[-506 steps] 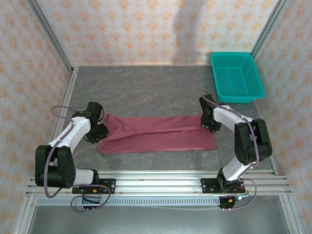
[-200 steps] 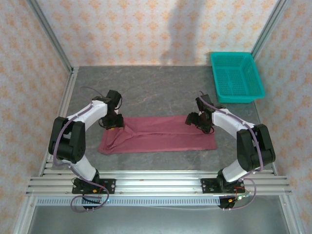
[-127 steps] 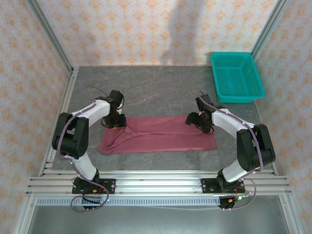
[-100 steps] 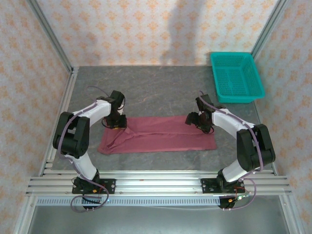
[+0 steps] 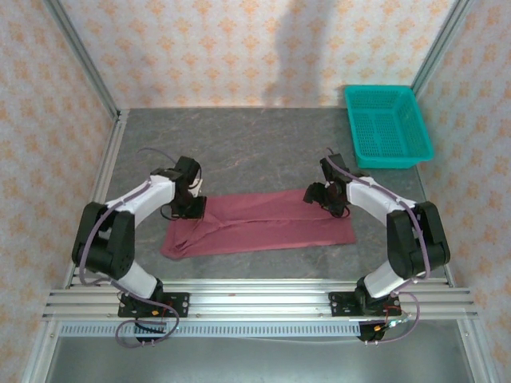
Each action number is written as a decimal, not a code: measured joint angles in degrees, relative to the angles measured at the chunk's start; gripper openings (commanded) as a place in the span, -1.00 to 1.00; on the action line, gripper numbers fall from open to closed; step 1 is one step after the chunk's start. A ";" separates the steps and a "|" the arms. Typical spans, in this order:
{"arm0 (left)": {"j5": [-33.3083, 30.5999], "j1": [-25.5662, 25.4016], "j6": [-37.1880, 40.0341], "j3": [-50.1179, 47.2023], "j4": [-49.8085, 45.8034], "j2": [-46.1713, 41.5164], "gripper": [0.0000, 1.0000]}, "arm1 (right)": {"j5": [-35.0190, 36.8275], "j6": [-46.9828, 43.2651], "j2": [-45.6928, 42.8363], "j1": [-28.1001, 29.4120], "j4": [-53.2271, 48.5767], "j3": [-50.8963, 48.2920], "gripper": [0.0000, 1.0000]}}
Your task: Fold and stack the t-shirts
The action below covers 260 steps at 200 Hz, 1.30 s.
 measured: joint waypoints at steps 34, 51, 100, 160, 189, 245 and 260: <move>1.22 -3.23 -0.04 -1.90 -0.96 -6.40 -0.97 | -0.02 0.28 0.92 0.00 0.15 0.04 0.56; 0.46 -4.50 -0.33 -1.90 -1.40 -6.47 -0.76 | -0.04 0.46 1.42 0.00 0.17 0.04 0.56; -5.95 -4.63 -5.20 -0.44 -2.10 -6.05 -0.05 | -0.07 0.48 1.68 0.00 0.57 0.04 0.56; -9.07 -6.54 -8.44 2.38 -1.92 -4.96 -0.01 | -0.07 0.46 1.64 0.00 0.59 -0.09 0.56; -8.66 -8.20 -7.96 3.34 -1.88 -2.16 -0.08 | -0.07 0.44 1.55 0.00 0.61 -0.28 0.56; -10.71 -8.90 -7.45 6.10 -1.88 4.74 -0.33 | -0.07 0.42 1.38 0.00 0.59 -0.44 0.56; -11.28 -8.90 -7.19 6.73 -1.86 5.44 -0.43 | -0.07 0.42 1.22 0.00 0.59 -0.52 0.56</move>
